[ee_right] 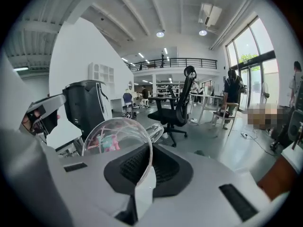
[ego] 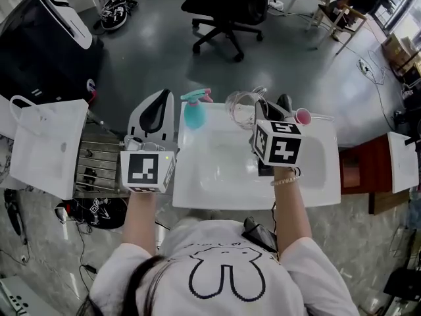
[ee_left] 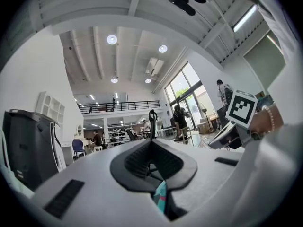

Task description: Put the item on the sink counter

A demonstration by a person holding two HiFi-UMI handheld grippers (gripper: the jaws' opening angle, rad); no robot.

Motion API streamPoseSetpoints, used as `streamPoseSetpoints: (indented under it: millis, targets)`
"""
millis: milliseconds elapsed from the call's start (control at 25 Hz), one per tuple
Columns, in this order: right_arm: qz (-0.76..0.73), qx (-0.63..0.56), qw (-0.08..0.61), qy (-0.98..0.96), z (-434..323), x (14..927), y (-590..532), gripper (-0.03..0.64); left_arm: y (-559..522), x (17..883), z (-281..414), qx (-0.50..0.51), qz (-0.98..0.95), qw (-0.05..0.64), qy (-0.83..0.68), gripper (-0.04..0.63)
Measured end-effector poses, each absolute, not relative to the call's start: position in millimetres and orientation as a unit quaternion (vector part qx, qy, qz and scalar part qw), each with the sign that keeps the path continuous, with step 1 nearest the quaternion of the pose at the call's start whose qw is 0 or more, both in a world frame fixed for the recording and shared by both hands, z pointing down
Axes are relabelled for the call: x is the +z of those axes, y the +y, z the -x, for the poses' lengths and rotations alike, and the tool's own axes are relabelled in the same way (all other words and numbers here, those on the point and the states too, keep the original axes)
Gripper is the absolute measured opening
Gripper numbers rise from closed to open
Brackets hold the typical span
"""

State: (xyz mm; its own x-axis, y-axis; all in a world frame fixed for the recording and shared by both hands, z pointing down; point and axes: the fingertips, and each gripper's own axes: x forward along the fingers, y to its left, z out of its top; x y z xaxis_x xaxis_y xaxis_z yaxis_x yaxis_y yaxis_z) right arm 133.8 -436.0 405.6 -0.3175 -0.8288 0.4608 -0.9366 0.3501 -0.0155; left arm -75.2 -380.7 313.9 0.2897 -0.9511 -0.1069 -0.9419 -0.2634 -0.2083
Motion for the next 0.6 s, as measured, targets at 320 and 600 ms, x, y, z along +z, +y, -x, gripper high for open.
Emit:
streamPoseSetpoints:
  millis: [320,600]
  targets:
    - [-0.534,0.192,0.26,-0.782,-112.7,458.4,-463.7,0.038,-408.5,318.4,85.1,-0.031,0.804,0.107,0.585,0.011]
    - [-0.527,0.221,0.307,-0.761,-103.7,503.7,-481.0,0.038,-423.0,331.4,91.7,-0.039,0.811,0.094,0.577,0.011]
